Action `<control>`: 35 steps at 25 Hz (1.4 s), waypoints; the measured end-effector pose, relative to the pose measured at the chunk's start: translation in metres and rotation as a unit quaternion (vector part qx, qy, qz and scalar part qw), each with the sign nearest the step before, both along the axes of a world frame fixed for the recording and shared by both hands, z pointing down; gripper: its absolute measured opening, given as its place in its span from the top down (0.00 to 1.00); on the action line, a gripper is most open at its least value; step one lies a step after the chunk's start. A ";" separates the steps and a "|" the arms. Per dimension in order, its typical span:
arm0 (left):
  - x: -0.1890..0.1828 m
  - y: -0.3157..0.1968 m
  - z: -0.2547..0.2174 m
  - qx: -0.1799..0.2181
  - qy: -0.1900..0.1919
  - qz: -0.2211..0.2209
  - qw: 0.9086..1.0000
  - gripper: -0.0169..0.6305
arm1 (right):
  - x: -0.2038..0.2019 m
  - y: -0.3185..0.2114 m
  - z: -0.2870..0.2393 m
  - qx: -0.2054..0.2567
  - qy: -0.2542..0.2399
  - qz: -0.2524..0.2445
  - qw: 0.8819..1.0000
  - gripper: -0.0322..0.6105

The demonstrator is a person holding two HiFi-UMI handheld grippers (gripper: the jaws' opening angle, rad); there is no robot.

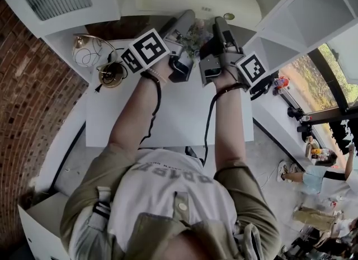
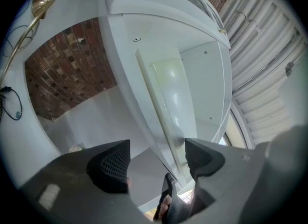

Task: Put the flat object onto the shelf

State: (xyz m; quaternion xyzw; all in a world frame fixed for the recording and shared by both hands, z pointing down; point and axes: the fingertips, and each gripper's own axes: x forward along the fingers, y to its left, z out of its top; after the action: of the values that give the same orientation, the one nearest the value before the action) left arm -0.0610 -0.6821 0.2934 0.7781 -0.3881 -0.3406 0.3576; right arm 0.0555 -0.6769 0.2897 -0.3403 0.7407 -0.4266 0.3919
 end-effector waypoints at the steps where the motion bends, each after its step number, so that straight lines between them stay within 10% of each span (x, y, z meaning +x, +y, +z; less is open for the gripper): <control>1: 0.000 0.000 0.000 0.000 -0.001 -0.001 1.000 0.40 | 0.000 0.000 0.001 -0.003 0.001 0.000 1.000 0.63; 17: -0.001 0.007 -0.001 -0.012 -0.010 -0.012 1.000 0.43 | 0.012 0.002 0.004 -0.006 0.017 0.016 1.000 0.73; 23: -0.003 0.047 0.002 0.025 -0.104 -0.022 0.994 0.44 | 0.013 0.039 0.000 0.057 0.143 0.024 0.988 0.75; 28: -0.010 0.090 0.020 0.059 -0.240 -0.050 0.968 0.62 | 0.010 0.083 0.008 0.117 0.320 0.059 0.938 0.84; 35: -0.013 0.153 0.054 0.078 -0.418 -0.121 0.897 0.81 | 0.013 0.144 0.050 0.138 0.470 0.097 0.866 0.92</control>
State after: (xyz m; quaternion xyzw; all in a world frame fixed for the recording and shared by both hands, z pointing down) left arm -0.0737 -0.5292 0.3477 0.8214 -0.5651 -0.0533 0.0567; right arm 0.0687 -0.5324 0.3400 -0.5132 0.8517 -0.0697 0.0795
